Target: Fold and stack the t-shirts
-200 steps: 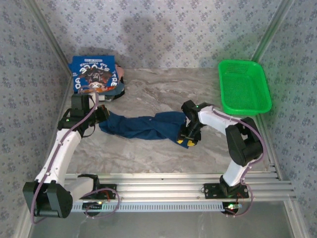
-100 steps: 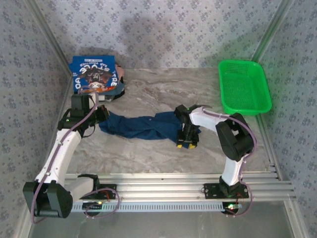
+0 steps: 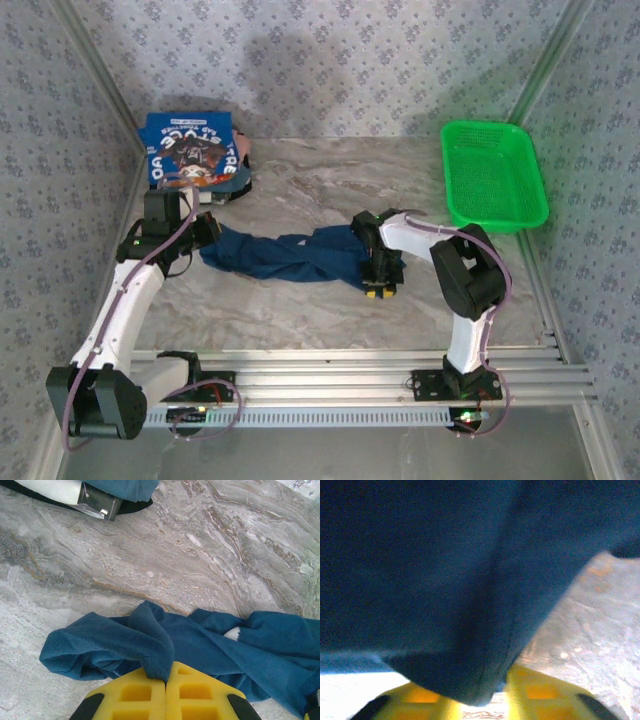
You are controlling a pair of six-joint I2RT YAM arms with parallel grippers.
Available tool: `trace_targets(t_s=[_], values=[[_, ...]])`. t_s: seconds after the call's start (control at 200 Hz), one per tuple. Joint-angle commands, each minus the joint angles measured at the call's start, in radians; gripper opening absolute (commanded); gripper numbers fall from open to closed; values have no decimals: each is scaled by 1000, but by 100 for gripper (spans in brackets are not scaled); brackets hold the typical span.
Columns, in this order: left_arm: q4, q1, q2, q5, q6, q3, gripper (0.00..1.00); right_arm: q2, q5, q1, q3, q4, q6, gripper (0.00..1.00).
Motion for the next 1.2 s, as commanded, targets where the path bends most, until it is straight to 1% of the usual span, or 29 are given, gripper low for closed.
trace_targets(t_s=[0.0,0.13,0.22,0.345,0.46,0.525,0.63,0.74,0.864,1.054,1.194], values=[[-13,12,-16,-13,20,11,0,32,-18,-2,-54,98,11,14],[-13,20,-15,-16,21,15,0,-9,-6,-32,-66,99,1,0],[-22,31,-13,-19,27,32,0,-67,6,-55,-48,61,-24,0],[-28,62,-10,-11,12,86,0,-203,14,-95,26,-25,-78,0],[-34,78,9,-11,5,208,0,-333,-1,-165,147,-111,-132,0],[-54,92,27,-25,10,313,0,-400,-16,-230,220,-143,-158,0],[-85,122,70,-44,28,511,0,-458,-101,-375,359,-176,-197,0],[-97,137,122,-66,48,705,0,-462,-214,-487,522,-163,-209,0],[-88,146,185,-73,52,907,0,-438,-313,-561,690,-134,-201,0],[-112,146,304,-28,40,1234,0,-378,-477,-655,971,-132,-172,0],[-106,146,377,33,-1,1404,0,-358,-600,-718,1053,-69,-93,0]])
